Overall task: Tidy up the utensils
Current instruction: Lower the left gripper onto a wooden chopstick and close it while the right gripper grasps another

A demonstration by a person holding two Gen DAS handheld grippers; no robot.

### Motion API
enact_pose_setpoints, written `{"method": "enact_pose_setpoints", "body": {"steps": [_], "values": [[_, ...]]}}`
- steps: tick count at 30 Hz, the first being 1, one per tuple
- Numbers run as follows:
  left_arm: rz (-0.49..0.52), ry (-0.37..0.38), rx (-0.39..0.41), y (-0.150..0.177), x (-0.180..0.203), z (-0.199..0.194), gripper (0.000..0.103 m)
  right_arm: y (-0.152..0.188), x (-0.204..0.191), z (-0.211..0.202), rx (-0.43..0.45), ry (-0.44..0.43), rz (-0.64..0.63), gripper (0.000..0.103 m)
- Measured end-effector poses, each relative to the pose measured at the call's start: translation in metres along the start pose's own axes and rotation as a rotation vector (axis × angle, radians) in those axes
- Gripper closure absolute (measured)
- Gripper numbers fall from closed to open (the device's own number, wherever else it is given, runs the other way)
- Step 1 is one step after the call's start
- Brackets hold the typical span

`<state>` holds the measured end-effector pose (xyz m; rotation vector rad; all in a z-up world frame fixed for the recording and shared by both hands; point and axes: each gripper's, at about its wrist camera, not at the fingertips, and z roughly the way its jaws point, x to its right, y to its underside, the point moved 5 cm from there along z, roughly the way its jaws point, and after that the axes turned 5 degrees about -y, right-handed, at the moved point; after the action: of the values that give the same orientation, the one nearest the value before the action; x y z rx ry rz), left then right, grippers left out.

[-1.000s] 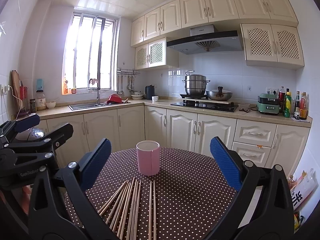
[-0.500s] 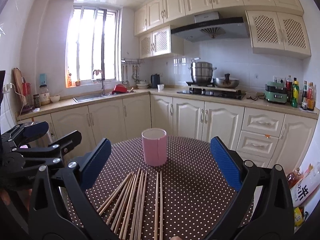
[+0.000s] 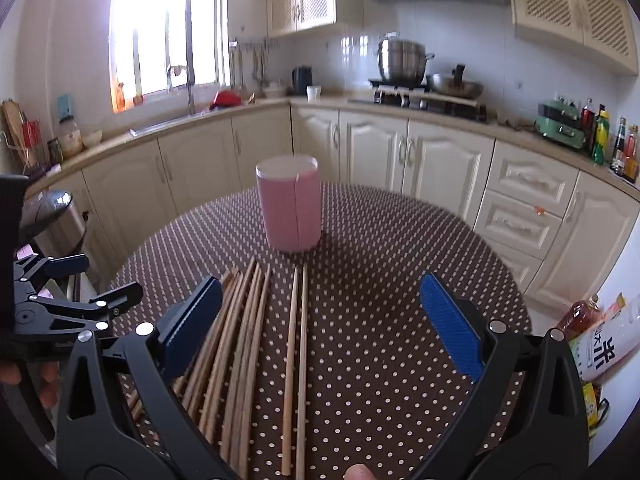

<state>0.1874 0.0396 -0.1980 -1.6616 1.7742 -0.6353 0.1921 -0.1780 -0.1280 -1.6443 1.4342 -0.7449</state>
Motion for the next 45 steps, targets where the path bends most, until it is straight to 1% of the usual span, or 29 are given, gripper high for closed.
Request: {"method": "enact_pose_setpoints", "body": {"steps": [2,4,7,9,13,17,22,25,26,27,28,29,30,31,32,33,34,35,37,39,40,41,42,45], "values": [[0.006,0.015,-0.03,0.005,0.002,0.013,0.006,0.009,0.002,0.012,-0.039,-0.007,0.004,0.006],[0.027,0.005,-0.062,0.011,0.005,0.026,0.007,0.015,0.003,0.021,-0.072,-0.012,0.01,0.006],[0.055,0.003,-0.102,0.019,0.009,0.041,0.007,0.022,0.006,0.029,-0.101,-0.017,0.02,0.006],[0.068,-0.013,-0.119,0.023,0.011,0.048,0.007,0.024,0.008,0.033,-0.113,-0.016,0.023,0.006],[0.082,-0.056,-0.139,0.026,0.009,0.058,0.007,0.024,0.014,0.042,-0.125,-0.019,0.031,0.006],[0.084,-0.033,-0.156,0.027,0.011,0.064,0.007,0.026,0.015,0.05,-0.138,-0.026,0.038,0.006],[0.117,-0.047,-0.164,0.03,0.017,0.068,0.007,0.025,0.016,0.057,-0.149,-0.032,0.039,0.006],[0.094,-0.026,-0.175,0.027,0.016,0.074,0.007,0.026,0.015,0.063,-0.159,-0.04,0.029,0.006],[0.089,-0.016,-0.172,0.024,0.016,0.076,0.012,0.026,0.014,0.065,-0.166,-0.049,0.024,0.006],[0.081,0.013,-0.177,0.02,0.018,0.079,0.018,0.026,0.012,0.069,-0.176,-0.064,0.018,0.006],[0.064,0.047,-0.186,0.016,0.019,0.083,0.028,0.026,0.012,0.074,-0.19,-0.074,0.016,0.007],[0.051,0.06,-0.189,0.013,0.019,0.085,0.038,0.025,0.012,0.079,-0.207,-0.085,0.014,0.008],[0.052,0.053,-0.188,0.008,0.02,0.087,0.042,0.024,0.013,0.084,-0.222,-0.097,0.011,0.013],[0.053,0.055,-0.187,0.006,0.021,0.089,0.048,0.022,0.013,0.088,-0.232,-0.108,0.009,0.019],[0.052,0.062,-0.186,0.004,0.022,0.092,0.053,0.021,0.013,0.095,-0.255,-0.123,0.005,0.022],[0.052,0.065,-0.187,0.002,0.023,0.094,0.054,0.021,0.013,0.1,-0.272,-0.135,0.002,0.028],[0.053,0.068,-0.189,-0.001,0.024,0.096,0.061,0.021,0.014,0.108,-0.296,-0.147,0.002,0.034],[0.055,0.073,-0.19,-0.003,0.024,0.097,0.069,0.022,0.015,0.114,-0.314,-0.153,0.002,0.043],[0.06,0.082,-0.192,-0.006,0.027,0.1,0.077,0.023,0.018,0.127,-0.363,-0.161,0.005,0.055],[0.075,0.089,-0.197,-0.009,0.029,0.103,0.081,0.025,0.019,0.139,-0.416,-0.179,0.003,0.06],[0.08,0.097,-0.205,-0.011,0.03,0.104,0.082,0.024,0.019,0.143,-0.434,-0.187,0.0,0.066],[0.081,0.102,-0.213,-0.014,0.029,0.106,0.083,0.024,0.018,0.146,-0.449,-0.19,-0.008,0.069],[0.082,0.109,-0.226,-0.016,0.03,0.108,0.083,0.024,0.017,0.152,-0.481,-0.189,-0.025,0.069],[0.119,0.104,-0.251,-0.025,0.033,0.114,0.083,0.021,0.01,0.16,-0.531,-0.179,-0.112,0.074]]}}
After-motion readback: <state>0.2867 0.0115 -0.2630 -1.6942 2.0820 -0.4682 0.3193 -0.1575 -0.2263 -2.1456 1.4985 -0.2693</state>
